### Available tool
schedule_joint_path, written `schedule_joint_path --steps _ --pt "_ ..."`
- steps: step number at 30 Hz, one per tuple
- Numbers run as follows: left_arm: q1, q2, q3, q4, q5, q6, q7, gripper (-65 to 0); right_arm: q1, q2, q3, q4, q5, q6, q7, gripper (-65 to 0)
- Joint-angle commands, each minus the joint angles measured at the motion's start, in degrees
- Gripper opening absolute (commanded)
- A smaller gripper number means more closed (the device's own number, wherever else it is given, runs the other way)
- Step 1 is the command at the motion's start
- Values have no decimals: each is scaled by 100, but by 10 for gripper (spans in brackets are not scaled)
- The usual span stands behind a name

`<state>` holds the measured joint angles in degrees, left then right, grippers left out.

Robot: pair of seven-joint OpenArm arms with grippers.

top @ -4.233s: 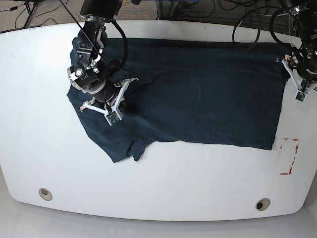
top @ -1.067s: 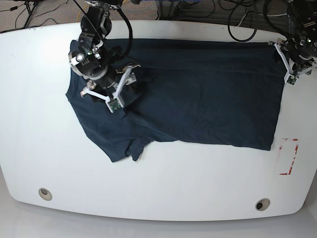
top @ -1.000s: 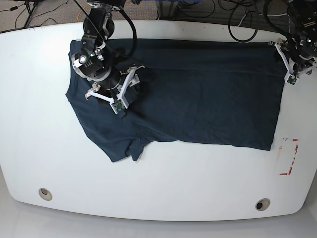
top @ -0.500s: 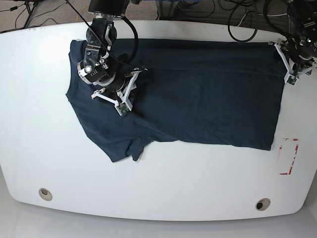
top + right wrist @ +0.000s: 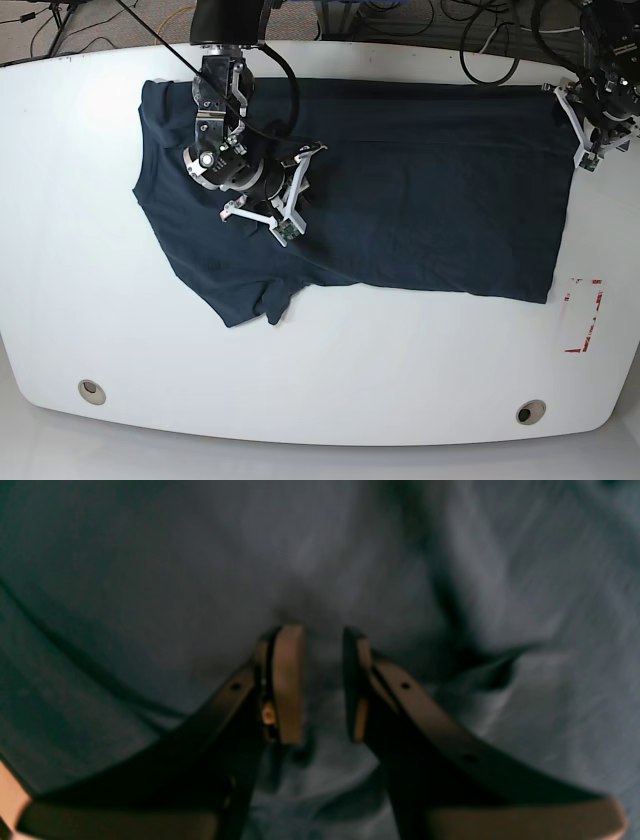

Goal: Layout the t-shirt on the table in an organized manner, then fold the t-shirt properly
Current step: 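Grasp the sleeve fabric with the right gripper and drag it outward, then pull the right gripper along the shirt side toward the hem, smoothing it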

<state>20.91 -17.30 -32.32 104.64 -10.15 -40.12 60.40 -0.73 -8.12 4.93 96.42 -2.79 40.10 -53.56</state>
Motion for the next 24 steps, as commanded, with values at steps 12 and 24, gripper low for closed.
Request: schedule_joint_path --steps 12,24 --pt "-328 -77 -43 222 -18 12 -67 -285 236 96 -49 1545 -25 -10 -46 -306" --pt "-1401 -59 -96 310 17 12 -67 -285 1150 649 1059 630 -16 -10 -37 -304"
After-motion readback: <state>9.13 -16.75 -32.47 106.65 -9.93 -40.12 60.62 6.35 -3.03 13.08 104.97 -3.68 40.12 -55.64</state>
